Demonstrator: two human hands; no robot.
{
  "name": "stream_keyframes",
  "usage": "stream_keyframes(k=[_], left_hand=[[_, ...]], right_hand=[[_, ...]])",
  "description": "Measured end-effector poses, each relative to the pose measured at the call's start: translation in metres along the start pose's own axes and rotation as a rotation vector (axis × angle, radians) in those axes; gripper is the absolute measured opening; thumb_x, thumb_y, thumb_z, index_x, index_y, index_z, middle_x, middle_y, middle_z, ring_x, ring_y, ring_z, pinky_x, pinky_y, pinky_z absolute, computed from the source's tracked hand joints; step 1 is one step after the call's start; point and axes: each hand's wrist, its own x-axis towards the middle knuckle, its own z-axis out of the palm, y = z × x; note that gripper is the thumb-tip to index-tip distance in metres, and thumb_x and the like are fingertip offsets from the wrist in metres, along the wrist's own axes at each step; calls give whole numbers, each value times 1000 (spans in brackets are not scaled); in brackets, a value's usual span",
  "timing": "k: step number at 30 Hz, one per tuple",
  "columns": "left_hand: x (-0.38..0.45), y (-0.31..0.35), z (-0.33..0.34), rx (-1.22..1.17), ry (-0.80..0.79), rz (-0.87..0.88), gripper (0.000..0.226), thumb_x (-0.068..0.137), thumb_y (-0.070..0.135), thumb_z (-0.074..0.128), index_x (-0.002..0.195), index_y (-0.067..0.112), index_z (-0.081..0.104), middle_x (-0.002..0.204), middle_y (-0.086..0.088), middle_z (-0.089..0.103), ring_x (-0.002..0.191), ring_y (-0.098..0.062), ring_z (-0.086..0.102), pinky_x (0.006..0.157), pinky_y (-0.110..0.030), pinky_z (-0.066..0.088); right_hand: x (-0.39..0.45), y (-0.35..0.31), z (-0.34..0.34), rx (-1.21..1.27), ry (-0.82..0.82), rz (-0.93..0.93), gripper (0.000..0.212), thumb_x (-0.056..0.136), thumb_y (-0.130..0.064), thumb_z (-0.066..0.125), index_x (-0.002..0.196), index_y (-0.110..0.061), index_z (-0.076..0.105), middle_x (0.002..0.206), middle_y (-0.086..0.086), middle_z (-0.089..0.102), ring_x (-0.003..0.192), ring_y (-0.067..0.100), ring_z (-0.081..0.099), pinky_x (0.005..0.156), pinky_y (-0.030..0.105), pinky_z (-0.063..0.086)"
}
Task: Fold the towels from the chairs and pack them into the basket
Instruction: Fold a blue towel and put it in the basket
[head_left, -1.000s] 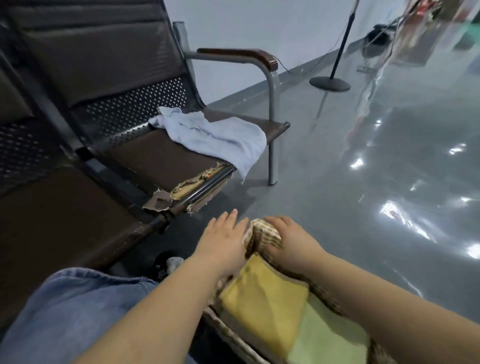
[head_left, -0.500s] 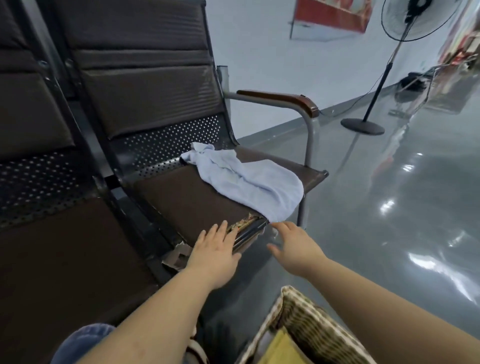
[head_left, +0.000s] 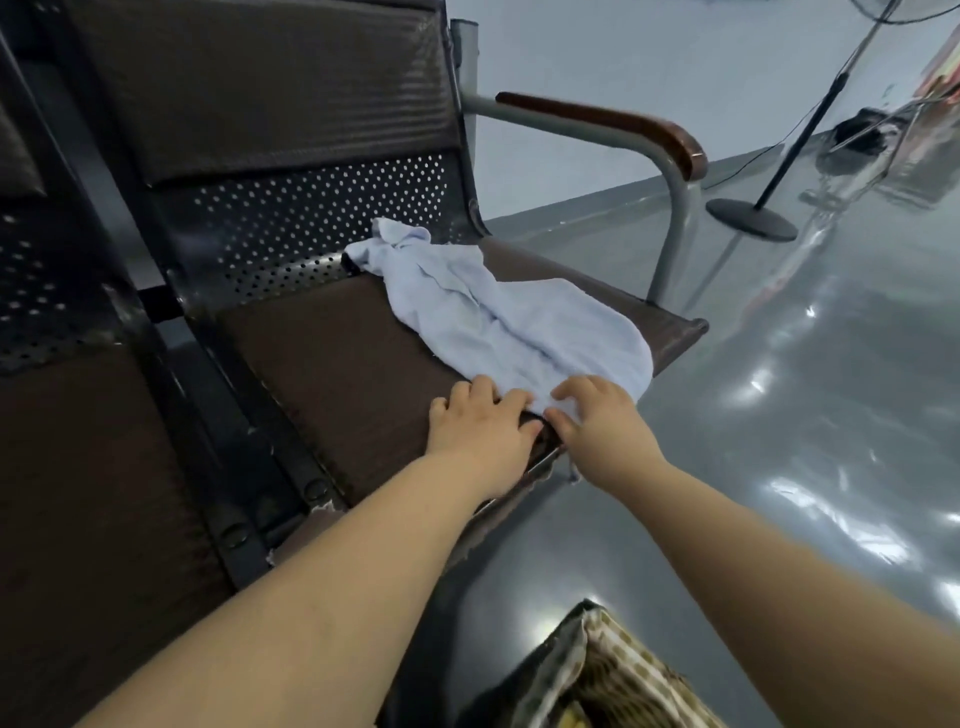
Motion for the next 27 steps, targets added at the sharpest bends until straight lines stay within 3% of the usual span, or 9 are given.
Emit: stream_keyframes(k=[6, 8, 10, 14, 17, 22, 24, 27], left_hand=[[-15, -10, -3, -42, 112, 24, 30, 103, 35, 30, 120, 17, 48, 123, -7, 42, 114, -26, 39, 93, -35, 30], [-27, -16, -8, -177, 113, -14, 30, 103, 31, 30, 114, 12, 51, 122, -9, 44, 113, -27, 42, 94, -34, 32], [-42, -23, -20, -391, 107, -104, 31, 103, 30, 32, 110, 8, 52, 121, -13, 46, 113, -30, 45, 97, -36, 36], [-83, -47, -56, -689, 135, -235, 34, 103, 27, 32, 113, 5, 56, 124, -15, 51, 110, -26, 50, 89, -27, 36], [-126, -80, -90, -722, 205, -301, 38, 104, 33, 30, 102, 7, 58, 113, -11, 58, 100, -21, 51, 76, -24, 30], [-217, -150, -137, -801, 379, -500, 42, 101, 44, 33, 93, 15, 61, 106, -5, 62, 105, -21, 54, 85, -30, 36], [-260, -175, -150, -827, 436, -591, 40, 100, 45, 35, 100, 15, 62, 103, -2, 61, 101, -17, 52, 85, -29, 34], [-327, -211, -164, -834, 482, -670, 38, 97, 48, 41, 89, 18, 63, 93, 4, 60, 94, -12, 53, 84, -29, 34]], right_hand=[[-25, -20, 0, 97, 35, -34, 16, 95, -29, 53, 100, -14, 57, 101, 2, 59, 98, 19, 51, 71, 26, 32], [-39, -34, -2, 190, 8, -13, 11, 96, -30, 51, 95, -19, 52, 90, 2, 62, 83, 19, 56, 60, 26, 38], [-53, -51, -3, 300, 6, -4, 11, 97, -32, 50, 94, -21, 52, 82, 0, 62, 71, 14, 57, 51, 12, 39], [-81, -104, 0, 497, 20, -40, 13, 97, -32, 51, 94, -20, 55, 80, -13, 56, 74, 1, 51, 58, 6, 35], [-105, -159, 6, 621, -46, -97, 12, 96, -33, 51, 92, -22, 54, 81, -13, 56, 74, -1, 51, 56, 6, 36], [-148, -266, 26, 681, -235, -251, 15, 96, -31, 51, 97, -17, 57, 87, -7, 58, 81, 8, 52, 64, 19, 38], [-170, -309, 34, 670, -331, -337, 14, 96, -32, 52, 96, -18, 57, 84, -9, 57, 83, 8, 52, 62, 17, 37], [-205, -361, 46, 679, -518, -422, 15, 95, -34, 54, 94, -19, 58, 79, -10, 56, 82, 9, 53, 63, 17, 39]])
